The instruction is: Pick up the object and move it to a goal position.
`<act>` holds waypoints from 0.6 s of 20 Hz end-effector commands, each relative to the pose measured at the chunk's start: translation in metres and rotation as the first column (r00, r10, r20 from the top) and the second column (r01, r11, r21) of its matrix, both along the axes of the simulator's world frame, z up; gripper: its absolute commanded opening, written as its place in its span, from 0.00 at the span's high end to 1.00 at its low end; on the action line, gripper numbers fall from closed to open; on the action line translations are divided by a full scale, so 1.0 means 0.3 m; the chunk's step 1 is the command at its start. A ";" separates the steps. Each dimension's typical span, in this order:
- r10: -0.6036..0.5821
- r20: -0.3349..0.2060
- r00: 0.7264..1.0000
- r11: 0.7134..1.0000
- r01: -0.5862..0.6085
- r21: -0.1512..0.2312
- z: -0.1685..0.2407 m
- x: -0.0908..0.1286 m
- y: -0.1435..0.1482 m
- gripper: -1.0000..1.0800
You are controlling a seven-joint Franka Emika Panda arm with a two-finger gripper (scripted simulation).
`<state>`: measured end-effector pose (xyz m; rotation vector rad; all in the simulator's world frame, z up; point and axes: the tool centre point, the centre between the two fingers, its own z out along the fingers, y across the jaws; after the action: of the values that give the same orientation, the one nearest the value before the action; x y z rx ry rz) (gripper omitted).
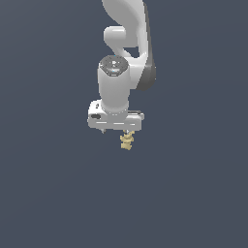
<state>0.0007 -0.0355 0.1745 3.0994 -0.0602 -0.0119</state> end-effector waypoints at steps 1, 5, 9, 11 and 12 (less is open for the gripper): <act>0.000 0.000 1.000 1.000 0.000 0.000 0.000 0.000 0.000 0.04; -0.021 -0.007 1.000 1.000 0.021 0.005 -0.004 -0.006 -0.019 0.04; -0.064 -0.022 0.998 0.998 0.064 0.016 -0.010 -0.019 -0.059 0.04; -0.070 -0.025 0.997 0.997 0.071 0.018 -0.010 -0.021 -0.067 0.04; -0.070 -0.025 0.997 0.997 0.071 0.018 -0.009 -0.021 -0.069 0.04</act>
<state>-0.0054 -0.0550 0.1717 3.1124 -0.1639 -0.0495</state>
